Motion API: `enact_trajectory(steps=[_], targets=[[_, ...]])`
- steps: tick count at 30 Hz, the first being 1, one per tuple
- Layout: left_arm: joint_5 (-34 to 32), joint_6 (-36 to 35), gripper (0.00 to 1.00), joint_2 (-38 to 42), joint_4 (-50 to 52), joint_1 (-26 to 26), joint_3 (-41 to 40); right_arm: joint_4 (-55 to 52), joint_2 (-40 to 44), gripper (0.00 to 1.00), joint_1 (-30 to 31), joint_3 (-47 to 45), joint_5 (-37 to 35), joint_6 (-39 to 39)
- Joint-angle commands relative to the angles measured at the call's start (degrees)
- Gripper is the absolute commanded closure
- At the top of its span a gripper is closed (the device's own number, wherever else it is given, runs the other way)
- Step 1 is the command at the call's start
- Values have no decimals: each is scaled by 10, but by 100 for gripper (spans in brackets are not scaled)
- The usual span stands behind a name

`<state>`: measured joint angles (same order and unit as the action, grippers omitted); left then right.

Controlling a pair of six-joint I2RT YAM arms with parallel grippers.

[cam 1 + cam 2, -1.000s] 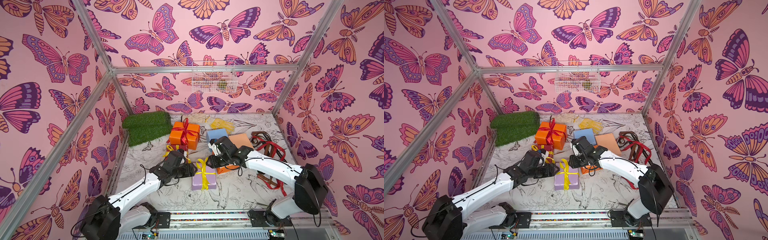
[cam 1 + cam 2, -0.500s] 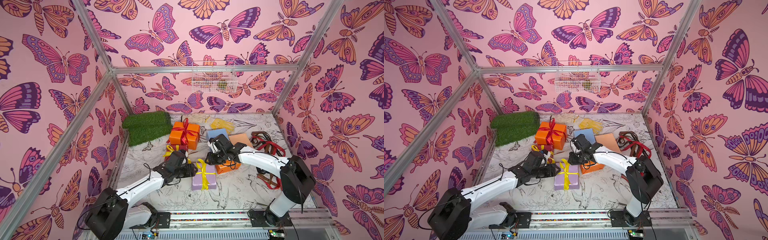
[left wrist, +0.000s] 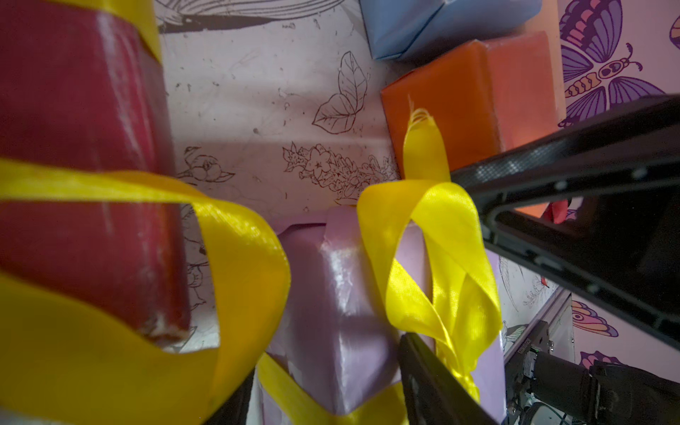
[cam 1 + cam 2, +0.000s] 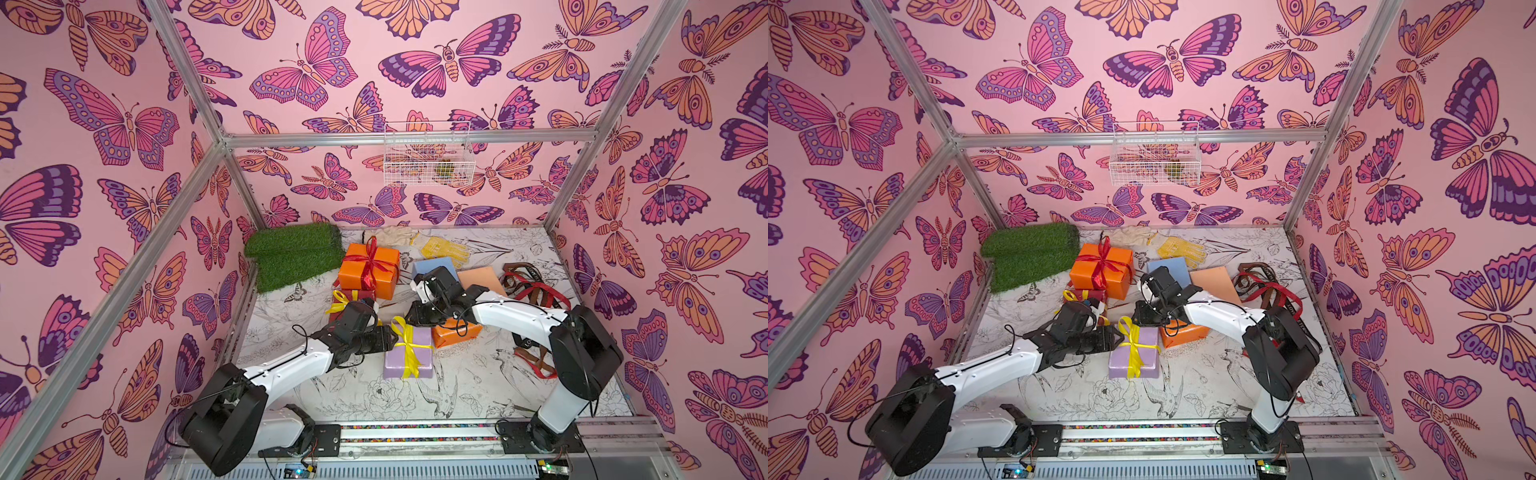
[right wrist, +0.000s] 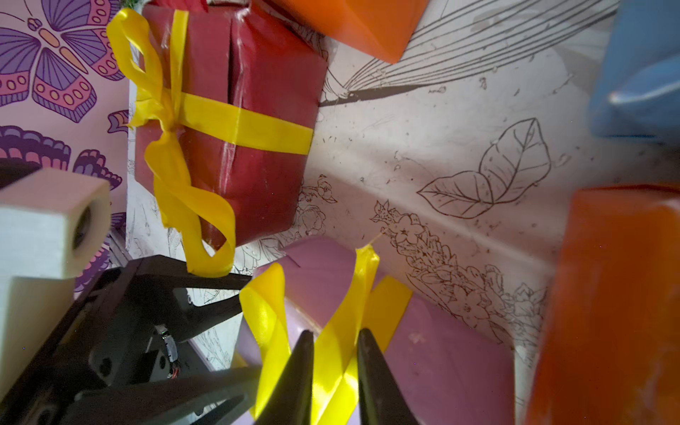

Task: Untie the ribbon bows on the gift boxes
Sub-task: Untie the ribbon from the gift box.

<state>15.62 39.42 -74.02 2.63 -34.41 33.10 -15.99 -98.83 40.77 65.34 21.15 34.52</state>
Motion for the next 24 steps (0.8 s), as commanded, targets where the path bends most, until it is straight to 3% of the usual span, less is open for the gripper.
enact_trajectory(steps=[1,3,6,11,17,24], targets=[[-15,-9,37,-12,19,0,-17,15,-15,78,-7,9,16,6],[-15,-8,37,-11,18,1,-20,10,-19,76,-10,11,13,8],[-16,-9,37,-9,18,1,-23,-1,-24,59,-12,14,-5,5],[-15,-10,37,-9,18,1,-22,3,-34,57,-15,15,-2,1],[-16,-8,37,-7,18,1,-23,48,-37,73,-16,10,37,16],[-20,-8,37,-12,18,1,-28,18,3,96,-16,22,4,-9]])
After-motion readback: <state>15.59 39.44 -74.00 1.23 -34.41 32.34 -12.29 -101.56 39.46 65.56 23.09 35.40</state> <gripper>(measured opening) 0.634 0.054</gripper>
